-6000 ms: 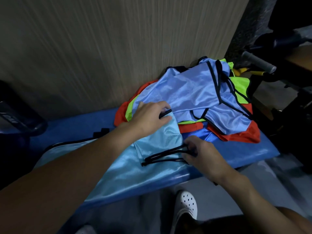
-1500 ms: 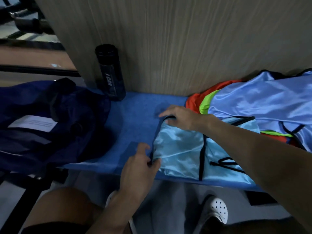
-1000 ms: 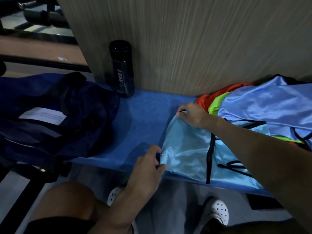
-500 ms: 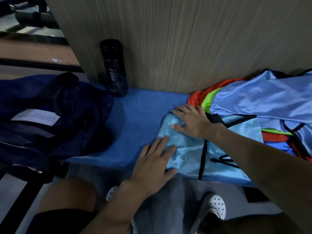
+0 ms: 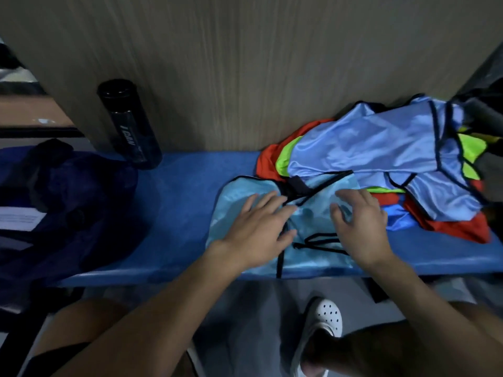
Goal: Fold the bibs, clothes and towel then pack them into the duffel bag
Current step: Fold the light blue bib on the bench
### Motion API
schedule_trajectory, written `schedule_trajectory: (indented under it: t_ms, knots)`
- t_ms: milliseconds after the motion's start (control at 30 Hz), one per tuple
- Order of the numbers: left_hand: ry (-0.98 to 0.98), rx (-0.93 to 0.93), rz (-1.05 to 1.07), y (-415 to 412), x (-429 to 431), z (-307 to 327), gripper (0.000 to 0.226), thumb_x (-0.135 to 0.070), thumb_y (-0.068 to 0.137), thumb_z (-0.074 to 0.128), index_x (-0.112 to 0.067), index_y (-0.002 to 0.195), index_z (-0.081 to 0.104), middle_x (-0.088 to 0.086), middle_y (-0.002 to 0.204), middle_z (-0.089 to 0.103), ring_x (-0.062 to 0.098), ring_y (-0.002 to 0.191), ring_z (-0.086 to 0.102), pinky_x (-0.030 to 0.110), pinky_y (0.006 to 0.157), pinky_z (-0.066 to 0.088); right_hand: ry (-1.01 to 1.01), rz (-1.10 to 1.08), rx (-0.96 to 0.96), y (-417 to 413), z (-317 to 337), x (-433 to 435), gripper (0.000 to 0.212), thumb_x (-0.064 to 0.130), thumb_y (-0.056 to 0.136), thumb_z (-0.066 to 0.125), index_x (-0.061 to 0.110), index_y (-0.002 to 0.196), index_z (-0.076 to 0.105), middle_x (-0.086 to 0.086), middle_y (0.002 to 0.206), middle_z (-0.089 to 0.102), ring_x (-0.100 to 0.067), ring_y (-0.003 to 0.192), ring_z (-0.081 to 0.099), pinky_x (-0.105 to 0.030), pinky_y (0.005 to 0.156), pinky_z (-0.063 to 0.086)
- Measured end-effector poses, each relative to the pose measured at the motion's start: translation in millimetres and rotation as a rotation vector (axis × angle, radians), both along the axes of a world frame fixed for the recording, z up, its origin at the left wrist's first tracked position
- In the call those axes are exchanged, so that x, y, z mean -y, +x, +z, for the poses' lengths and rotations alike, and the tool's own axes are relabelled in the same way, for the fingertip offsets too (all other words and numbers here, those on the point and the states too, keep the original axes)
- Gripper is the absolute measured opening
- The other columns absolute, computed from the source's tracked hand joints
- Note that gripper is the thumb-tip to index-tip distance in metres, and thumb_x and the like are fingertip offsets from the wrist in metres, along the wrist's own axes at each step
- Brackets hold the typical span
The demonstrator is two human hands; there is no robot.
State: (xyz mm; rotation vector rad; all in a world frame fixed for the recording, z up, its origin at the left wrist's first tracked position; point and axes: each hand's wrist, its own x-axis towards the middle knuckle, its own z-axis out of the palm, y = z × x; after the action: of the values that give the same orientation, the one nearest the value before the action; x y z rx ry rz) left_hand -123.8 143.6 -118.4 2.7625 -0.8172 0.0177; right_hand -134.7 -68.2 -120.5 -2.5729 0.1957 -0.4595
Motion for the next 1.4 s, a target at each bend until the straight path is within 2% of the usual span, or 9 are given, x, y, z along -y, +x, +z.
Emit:
schedule_trajectory:
  t_ms: [233, 400, 633, 767, 933, 1100, 1167, 1300, 1400]
  knots:
    - [0.324, 0.006, -0.183, 23.5, 42.1, -12.5, 0.063, -0.058, 0.101, 0.030, -0.033, 0.157, 0.016, -0.001, 0.167, -0.008, 0.018, 0.152, -0.015, 0.048, 0.122, -0.007, 0.220, -0.161, -0.261, -23.7, -23.2, 43.4, 0.048, 0.028, 0.089, 0.066, 0.004, 0.129, 0.051, -0.024, 0.117, 0.052, -0.039, 0.114, 0.048, -0.042, 0.090, 0.042]
    - [0.457, 0.101, -0.189, 34.4, 29.5, -13.5, 0.066, -0.057, 0.100, 0.029, -0.031, 0.158, 0.011, 0.004, 0.163, -0.023, 0.022, 0.148, -0.028, 0.053, 0.120, -0.011, 0.319, -0.084, -0.336, -28.1, -23.7, 47.0, 0.050, 0.030, 0.087, 0.069, 0.005, 0.127, 0.051, -0.015, 0.110, 0.064, -0.032, 0.109, 0.057, -0.029, 0.077, 0.036]
    - [0.334, 0.308, -0.397, 56.2, 65.5, 24.6, 0.064, -0.034, 0.087, 0.056, -0.028, 0.148, 0.037, 0.005, 0.162, 0.023, 0.026, 0.150, 0.016, 0.049, 0.116, 0.014, 0.390, -0.058, -0.283, -33.9, -20.2, 54.7, 0.025, 0.031, 0.094, 0.060, 0.007, 0.095, 0.066, -0.010, 0.088, 0.066, -0.027, 0.087, 0.060, -0.029, 0.069, 0.036]
    - [0.408, 0.314, -0.488, 81.3, 110.4, 40.4, 0.062, -0.016, 0.097, 0.049, -0.027, 0.154, 0.028, -0.004, 0.164, 0.019, 0.022, 0.153, 0.007, 0.046, 0.119, 0.008, 0.486, -0.088, -0.229, -34.7, -20.9, 55.6, 0.030, 0.025, 0.096, 0.057, 0.015, 0.068, 0.056, 0.002, 0.061, 0.055, -0.023, 0.070, 0.054, -0.030, 0.063, 0.033]
    - [0.455, 0.305, -0.557, 110.0, 118.1, 35.1, 0.053, -0.016, 0.093, 0.057, -0.029, 0.143, 0.046, -0.007, 0.139, 0.050, 0.020, 0.143, 0.028, 0.046, 0.114, 0.010, 0.540, -0.060, -0.276, -33.0, -24.7, 53.0, 0.027, 0.038, 0.077, 0.079, 0.015, 0.074, 0.064, 0.001, 0.071, 0.067, -0.017, 0.071, 0.062, -0.031, 0.070, 0.047]
    - [0.256, 0.449, -0.615, 117.6, 103.2, 36.4, 0.026, -0.008, 0.076, 0.066, -0.022, 0.097, 0.065, -0.007, 0.097, 0.060, 0.021, 0.110, 0.054, 0.040, 0.103, 0.027, 0.530, -0.052, -0.210, -33.0, -24.3, 48.0, 0.027, 0.032, 0.075, 0.080, 0.021, 0.071, 0.055, 0.006, 0.066, 0.062, -0.011, 0.064, 0.058, -0.031, 0.069, 0.044]
    - [0.224, 0.479, -0.623, 117.5, 93.5, 40.0, 0.021, -0.007, 0.073, 0.062, -0.022, 0.088, 0.062, -0.007, 0.091, 0.059, 0.021, 0.107, 0.055, 0.039, 0.100, 0.031, 0.531, -0.040, -0.172, -33.2, -20.8, 43.2, 0.023, 0.032, 0.074, 0.077, 0.024, 0.075, 0.055, 0.006, 0.070, 0.064, -0.015, 0.069, 0.061, -0.039, 0.076, 0.047]
    - [0.144, 0.491, -0.640, 116.0, 64.3, 51.0, 0.014, -0.016, 0.080, 0.049, -0.020, 0.086, 0.061, -0.008, 0.092, 0.061, 0.021, 0.104, 0.055, 0.038, 0.097, 0.032, 0.645, 0.125, -0.043, -39.0, -2.0, 15.8, 0.022, 0.012, 0.078, 0.074, 0.024, 0.082, 0.057, 0.002, 0.073, 0.064, -0.014, 0.069, 0.059, -0.028, 0.067, 0.048]
    - [0.174, 0.469, -0.600, 114.7, 37.5, 56.7, 0.017, -0.019, 0.073, 0.049, -0.022, 0.086, 0.059, -0.008, 0.093, 0.061, 0.022, 0.106, 0.055, 0.037, 0.094, 0.031, 0.653, 0.222, 0.007, -39.7, 3.3, -13.8, 0.020, 0.019, 0.077, 0.072, 0.023, 0.092, 0.060, 0.004, 0.078, 0.064, -0.011, 0.072, 0.059, -0.027, 0.069, 0.050]
